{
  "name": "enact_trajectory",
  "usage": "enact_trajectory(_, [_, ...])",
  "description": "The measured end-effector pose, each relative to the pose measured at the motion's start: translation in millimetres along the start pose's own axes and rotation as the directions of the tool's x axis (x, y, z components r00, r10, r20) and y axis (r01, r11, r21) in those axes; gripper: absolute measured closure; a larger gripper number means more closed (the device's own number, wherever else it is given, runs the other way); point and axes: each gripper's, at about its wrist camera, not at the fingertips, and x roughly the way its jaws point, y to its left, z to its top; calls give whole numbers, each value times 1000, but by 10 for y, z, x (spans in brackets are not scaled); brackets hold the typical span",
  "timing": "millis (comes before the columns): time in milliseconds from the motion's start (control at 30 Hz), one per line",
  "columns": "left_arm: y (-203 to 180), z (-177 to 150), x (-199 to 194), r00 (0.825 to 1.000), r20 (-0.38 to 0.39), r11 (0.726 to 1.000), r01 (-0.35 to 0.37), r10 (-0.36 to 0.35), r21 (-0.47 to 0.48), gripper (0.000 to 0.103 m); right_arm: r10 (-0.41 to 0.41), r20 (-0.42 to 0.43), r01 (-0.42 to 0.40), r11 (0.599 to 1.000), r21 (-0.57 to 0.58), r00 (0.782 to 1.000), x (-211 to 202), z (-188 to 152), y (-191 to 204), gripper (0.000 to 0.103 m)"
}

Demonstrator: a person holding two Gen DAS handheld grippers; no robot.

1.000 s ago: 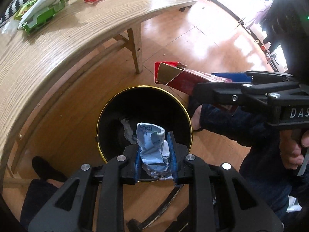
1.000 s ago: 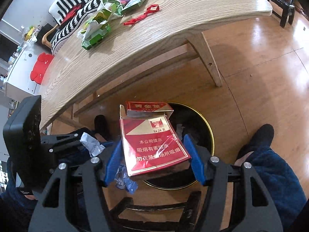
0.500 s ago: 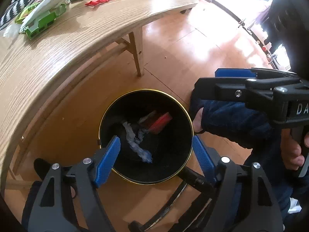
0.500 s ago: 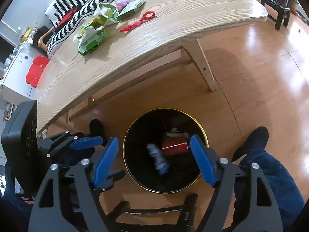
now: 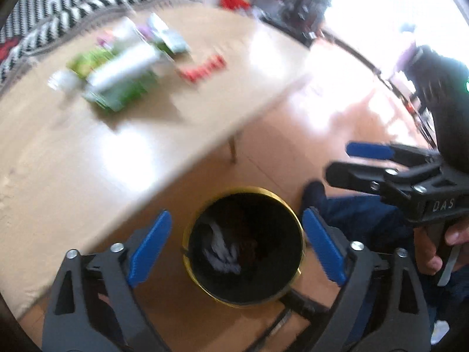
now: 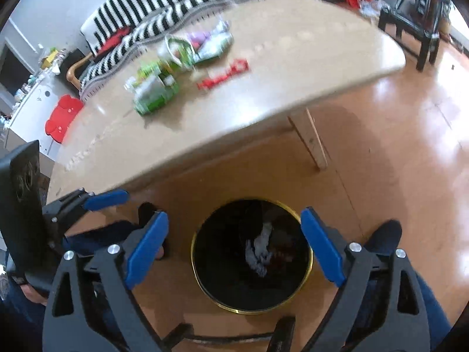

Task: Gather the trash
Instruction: 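Grasp the clear plastic bag with the left tool while the right tool grasps the white medicine box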

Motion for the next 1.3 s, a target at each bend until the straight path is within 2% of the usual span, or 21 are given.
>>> enact_trajectory(133, [431, 213, -272, 989, 99, 992, -103, 110, -80, 10, 30, 66, -31, 1000, 4, 997, -86, 352, 78, 14])
enact_trajectory(267, [1068, 509, -443, 954, 153, 956, -226, 256, -189, 10, 18, 110, -15, 1000, -24, 994, -42, 752, 168, 14])
enact_trajectory(333, [1338, 671, -415, 939, 150, 939, -277, 309, -202, 9, -12, 119, 17, 999, -37, 993, 70, 979, 188, 14])
enact_trajectory(433, [1780, 898, -194, 922, 98, 909, -345, 375, -235, 9, -61, 122, 65, 998, -24, 991, 349, 1343, 118, 14])
enact_trajectory(533, [1952, 1007, 31, 927, 72, 909, -344, 369, -236, 10, -37, 92, 31, 997, 67, 995, 694, 1708, -31, 14])
enact_trajectory(600, [1978, 1094, 207, 918, 56, 907, -377, 393, -188, 10, 3, 74, -12, 993, 117, 997, 937, 1920, -74, 14])
enact_trajectory(667, [2015, 1146, 292, 917, 52, 908, -383, 396, -171, 9, 35, 43, -40, 990, 134, 998, 1167, 2074, -55, 14])
enact_trajectory(733, [2058, 1203, 382, 908, 60, 901, -401, 415, -166, 10, 30, 17, -32, 991, 133, 999, 1371, 2207, 8, 14])
enact_trajectory(833, [2118, 1285, 501, 916, 47, 910, -389, 399, -143, 9, -13, -31, 15, 996, 91, 999, 1688, 2386, 146, 14])
enact_trajectory(933, [2142, 1310, 617, 899, 42, 896, -431, 437, -106, 10, -66, -74, 71, 996, 60, 995, 1973, 2468, 239, 14])
enact_trajectory(1000, [2183, 1348, 669, 887, 47, 886, -453, 459, -93, 10, -129, -58, 130, 991, 18, 990, 2059, 2480, 308, 13])
enact_trajectory(1100, [2212, 1384, 650, 896, 73, 897, -430, 438, -103, 11, -195, -44, 192, 979, -62, 980, 2169, 2498, 438, 12])
enact_trajectory(1133, [2204, 1394, 639, 895, 87, 898, -428, 436, -97, 16, -207, -39, 203, 976, -76, 978, 2183, 2491, 460, 13])
enact_trajectory(1200, [2166, 1407, 628, 899, 101, 904, -422, 427, -67, 37, -262, -16, 258, 956, -140, 965, 2212, 2441, 563, 28])
enact_trajectory(1233, [2168, 1417, 641, 902, 93, 906, -418, 422, -67, 56, -294, 7, 290, 940, -177, 956, 2204, 2417, 616, 45])
enact_trajectory(1267, [2183, 1416, 655, 908, 79, 911, -405, 411, -73, 75, -275, -2, 270, 946, -177, 961, 2203, 2398, 614, 45])
enact_trajectory(1300, [2194, 1408, 666, 917, 69, 918, -388, 393, -80, 82, -269, -7, 264, 948, -175, 963, 2194, 2402, 596, 45])
